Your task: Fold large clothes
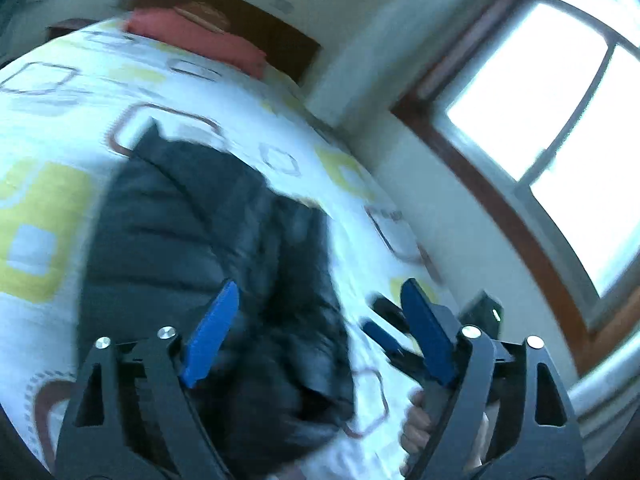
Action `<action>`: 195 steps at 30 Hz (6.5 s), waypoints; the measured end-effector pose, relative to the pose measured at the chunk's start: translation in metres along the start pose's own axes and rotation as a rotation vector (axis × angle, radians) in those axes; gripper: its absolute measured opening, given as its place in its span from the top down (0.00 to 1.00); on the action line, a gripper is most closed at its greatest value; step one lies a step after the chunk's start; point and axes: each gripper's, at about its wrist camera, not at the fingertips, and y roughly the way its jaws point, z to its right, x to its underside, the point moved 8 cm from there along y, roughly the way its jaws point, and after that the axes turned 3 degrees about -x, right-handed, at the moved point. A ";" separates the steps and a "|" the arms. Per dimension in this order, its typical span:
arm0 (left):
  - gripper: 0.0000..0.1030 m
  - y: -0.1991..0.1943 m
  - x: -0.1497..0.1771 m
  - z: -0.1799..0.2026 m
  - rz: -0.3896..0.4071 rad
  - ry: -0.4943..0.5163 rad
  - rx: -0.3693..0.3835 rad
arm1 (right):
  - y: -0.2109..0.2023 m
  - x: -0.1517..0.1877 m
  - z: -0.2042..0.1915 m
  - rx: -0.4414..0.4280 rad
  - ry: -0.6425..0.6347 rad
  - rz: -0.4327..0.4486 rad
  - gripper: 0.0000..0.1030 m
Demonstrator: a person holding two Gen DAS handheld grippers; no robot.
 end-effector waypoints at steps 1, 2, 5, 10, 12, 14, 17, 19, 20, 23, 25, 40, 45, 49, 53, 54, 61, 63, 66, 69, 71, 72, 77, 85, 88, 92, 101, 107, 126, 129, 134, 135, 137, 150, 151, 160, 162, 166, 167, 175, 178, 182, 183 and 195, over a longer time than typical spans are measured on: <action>0.16 -0.002 -0.010 -0.023 0.023 -0.054 -0.035 | 0.004 0.000 -0.004 -0.007 -0.002 -0.007 0.33; 0.16 -0.001 -0.014 -0.036 0.028 -0.090 -0.055 | 0.011 0.001 -0.007 -0.012 -0.004 -0.017 0.33; 0.16 0.014 -0.019 -0.092 -0.001 -0.243 -0.090 | 0.032 0.001 -0.014 -0.009 -0.012 -0.046 0.32; 0.16 0.036 -0.006 -0.146 -0.057 -0.353 -0.128 | 0.065 0.002 -0.017 0.012 -0.022 -0.097 0.32; 0.16 0.040 0.000 -0.155 -0.074 -0.383 -0.123 | 0.070 0.003 -0.014 0.038 -0.041 -0.100 0.42; 0.16 0.041 0.003 -0.158 -0.077 -0.403 -0.099 | 0.069 -0.001 -0.006 0.046 -0.030 -0.100 0.73; 0.15 0.045 0.002 -0.152 -0.097 -0.384 -0.066 | 0.060 -0.005 0.012 0.093 -0.041 -0.078 0.79; 0.15 0.054 0.000 -0.151 -0.123 -0.363 -0.062 | 0.057 -0.006 0.027 0.096 -0.016 -0.082 0.80; 0.15 0.061 0.000 -0.151 -0.140 -0.354 -0.065 | 0.056 -0.005 0.033 0.094 -0.002 -0.085 0.80; 0.15 0.081 0.006 -0.149 -0.185 -0.339 -0.090 | 0.058 -0.004 0.054 0.057 0.054 -0.104 0.80; 0.14 0.092 0.011 -0.151 -0.207 -0.318 -0.130 | 0.062 -0.003 0.060 0.051 0.057 -0.116 0.80; 0.14 0.101 0.020 -0.158 -0.234 -0.310 -0.114 | 0.044 -0.008 0.065 0.026 0.095 -0.132 0.58; 0.13 0.055 0.032 -0.159 -0.179 -0.351 -0.046 | 0.007 0.008 0.034 0.000 0.084 -0.112 0.29; 0.11 0.026 0.049 -0.157 -0.153 -0.379 -0.010 | -0.015 0.042 0.014 0.004 0.046 -0.139 0.28; 0.10 0.009 0.069 -0.148 -0.139 -0.369 0.012 | -0.030 0.068 0.007 -0.026 0.066 -0.144 0.26; 0.10 0.007 0.070 -0.146 -0.140 -0.363 0.011 | -0.029 0.072 0.002 -0.035 0.071 -0.145 0.26; 0.10 0.020 0.090 -0.152 -0.183 -0.459 0.017 | -0.029 0.082 0.013 0.066 0.017 -0.148 0.26; 0.10 0.022 0.093 -0.149 -0.176 -0.441 0.008 | -0.028 0.085 0.031 0.152 -0.002 -0.155 0.42; 0.28 0.028 0.101 -0.141 -0.186 -0.399 -0.027 | -0.021 0.092 0.053 0.117 0.072 -0.161 0.62; 0.37 0.035 0.106 -0.139 -0.205 -0.388 -0.066 | -0.017 0.096 0.066 0.106 0.089 -0.155 0.68; 0.40 0.042 0.107 -0.137 -0.217 -0.360 -0.097 | -0.013 0.099 0.076 0.086 0.110 -0.151 0.72; 0.41 0.046 0.109 -0.139 -0.223 -0.357 -0.109 | -0.012 0.099 0.080 0.076 0.119 -0.149 0.72; 0.43 0.054 0.108 -0.141 -0.214 -0.308 -0.123 | -0.014 0.105 0.087 0.043 0.147 -0.136 0.75; 0.21 0.028 0.100 -0.151 -0.206 -0.318 -0.084 | -0.038 0.104 0.070 0.040 0.126 -0.128 0.49; 0.18 0.013 0.089 -0.163 -0.181 -0.353 -0.084 | -0.054 0.099 0.066 0.127 0.122 -0.113 0.28; 0.16 0.003 0.064 -0.184 -0.138 -0.436 -0.094 | -0.070 0.075 0.042 0.199 0.064 -0.065 0.28; 0.11 0.040 0.014 -0.175 -0.116 -0.540 -0.065 | 0.017 0.006 -0.015 0.216 -0.006 -0.022 0.27; 0.10 0.085 0.018 -0.161 -0.158 -0.537 -0.101 | 0.064 -0.014 0.018 0.355 -0.076 -0.006 0.27; 0.02 0.130 0.030 -0.151 -0.221 -0.516 -0.070 | 0.081 -0.012 0.070 0.095 0.006 -0.114 0.19; 0.02 0.133 0.030 -0.149 -0.229 -0.501 -0.078 | 0.086 -0.010 0.066 0.113 -0.031 -0.141 0.16; 0.02 0.143 0.026 -0.139 -0.239 -0.479 -0.077 | 0.088 -0.009 0.065 0.099 -0.034 -0.153 0.17; 0.02 0.143 0.026 -0.138 -0.242 -0.476 -0.077 | 0.089 -0.009 0.064 0.101 -0.034 -0.153 0.18; 0.02 0.145 0.025 -0.136 -0.244 -0.470 -0.076 | 0.088 -0.009 0.065 0.099 -0.038 -0.155 0.20; 0.19 0.142 0.019 -0.122 -0.225 -0.400 -0.064 | 0.087 -0.003 0.068 -0.038 0.035 -0.158 0.54; 0.21 0.139 0.016 -0.120 -0.219 -0.386 -0.058 | 0.084 -0.001 0.066 -0.043 0.032 -0.150 0.56; 0.27 0.088 -0.025 -0.125 -0.127 -0.276 -0.047 | 0.111 0.014 0.014 -0.187 0.030 -0.129 0.62; 0.28 0.071 -0.048 -0.134 -0.090 -0.262 -0.059 | 0.132 0.015 -0.004 -0.222 0.029 -0.145 0.63; 0.28 0.052 -0.082 -0.164 -0.039 -0.251 -0.104 | 0.180 0.015 -0.037 -0.280 0.031 -0.179 0.64; 0.28 0.048 -0.087 -0.175 -0.034 -0.259 -0.113 | 0.195 0.016 -0.042 -0.288 0.033 -0.192 0.64; 0.27 0.078 -0.082 -0.260 -0.105 -0.417 -0.165 | 0.245 0.031 -0.025 -0.276 0.122 -0.261 0.64; 0.24 0.086 -0.075 -0.271 -0.108 -0.439 -0.141 | 0.246 0.037 -0.023 -0.277 0.124 -0.271 0.64; 0.23 0.085 -0.074 -0.270 -0.117 -0.437 -0.122 | 0.243 0.037 -0.029 -0.252 0.092 -0.281 0.61; 0.22 0.083 -0.074 -0.269 -0.119 -0.439 -0.108 | 0.249 0.035 -0.039 -0.234 0.071 -0.281 0.58; 0.11 0.035 -0.097 -0.318 -0.055 -0.546 -0.063 | 0.241 -0.004 -0.052 -0.123 -0.029 -0.249 0.24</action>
